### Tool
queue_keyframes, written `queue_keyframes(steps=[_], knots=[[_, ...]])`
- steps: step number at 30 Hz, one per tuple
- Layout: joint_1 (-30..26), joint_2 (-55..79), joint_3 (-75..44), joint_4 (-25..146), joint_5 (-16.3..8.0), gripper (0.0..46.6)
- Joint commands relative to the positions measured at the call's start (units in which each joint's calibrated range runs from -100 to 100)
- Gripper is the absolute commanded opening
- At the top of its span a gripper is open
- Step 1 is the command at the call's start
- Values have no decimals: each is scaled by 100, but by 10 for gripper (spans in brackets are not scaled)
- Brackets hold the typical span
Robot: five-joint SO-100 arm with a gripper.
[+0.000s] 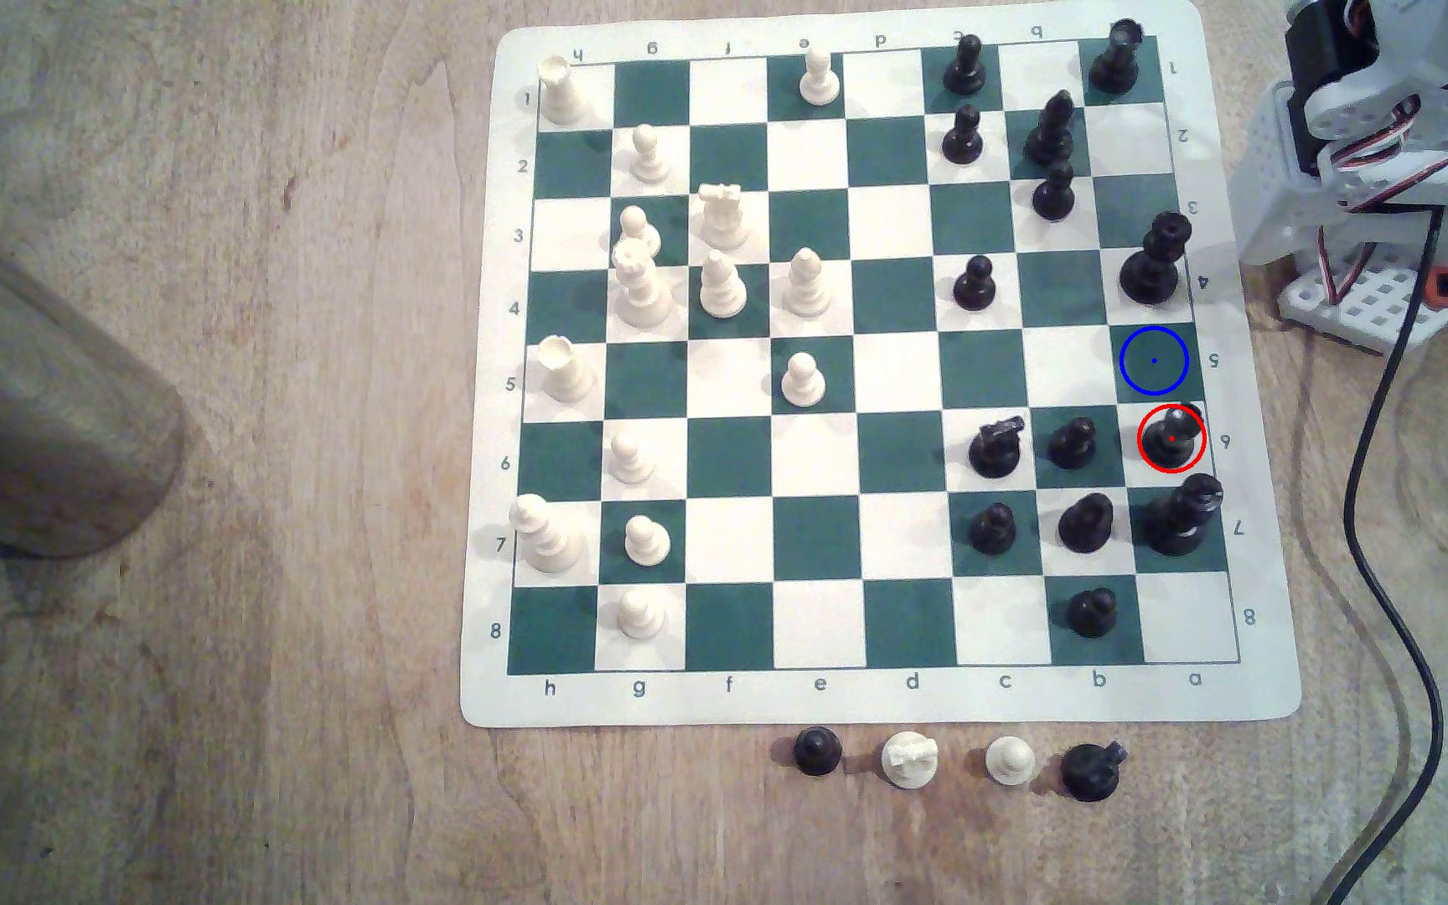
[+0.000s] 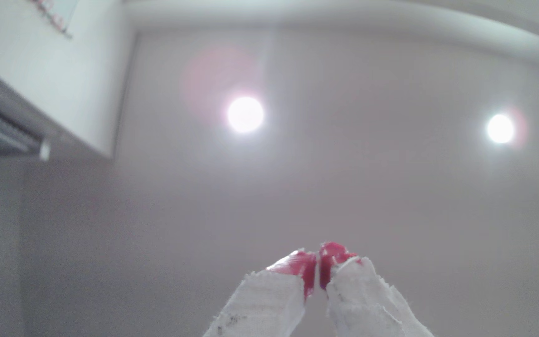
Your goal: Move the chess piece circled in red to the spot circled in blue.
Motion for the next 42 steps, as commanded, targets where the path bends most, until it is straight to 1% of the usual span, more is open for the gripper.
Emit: queue_keyframes(steps=[1,5,10,11,15,16,19,20,23,24,27,28,30,31,32,33,36,38,41,42], knots=[[-317,22,127,85,15,2],[-676,22,18,1191,15,2],[-833,31,-272,2870,15,2],[-848,31,-436,3639,15,2],[-848,31,-1007,5810,-5,2],[-755,39,-1460,7128,-5,2],[-606,39,-1950,8611,-15,2],[-582,39,-2249,9463,-20,2],[-582,39,-2675,10232,-20,2],[-551,39,-3010,11256,-24,2],[-559,39,-3364,12190,-24,2],[-559,39,-3645,12771,-24,2],[-543,39,-4026,13402,-29,2],[-567,39,-4225,13828,-239,5],[-582,39,-4388,14196,-366,3],[-590,39,-4724,15065,-371,2],[-590,39,-5023,15916,-371,2],[-700,39,-5032,16309,-371,2],[-903,39,-5023,16768,-322,20],[-1138,39,-4951,16965,-259,33]])
